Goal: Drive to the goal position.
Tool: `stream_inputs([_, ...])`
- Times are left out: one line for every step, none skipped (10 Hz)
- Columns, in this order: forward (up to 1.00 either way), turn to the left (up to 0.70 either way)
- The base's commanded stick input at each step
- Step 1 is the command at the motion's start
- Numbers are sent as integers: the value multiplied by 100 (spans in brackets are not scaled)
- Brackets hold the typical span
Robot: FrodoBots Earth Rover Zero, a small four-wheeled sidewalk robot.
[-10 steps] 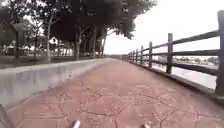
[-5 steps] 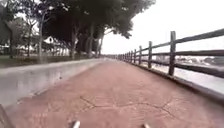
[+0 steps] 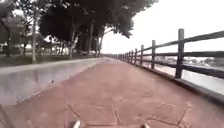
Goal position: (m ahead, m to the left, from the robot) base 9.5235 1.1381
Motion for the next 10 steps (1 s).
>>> stream_inputs([70,0])
stream_inputs([70,0])
stream_inputs([70,0])
stream_inputs([70,0])
stream_inputs([70,0])
stream_inputs([70,0])
stream_inputs([70,0])
stream_inputs([70,0])
stream_inputs([70,0])
stream_inputs([70,0])
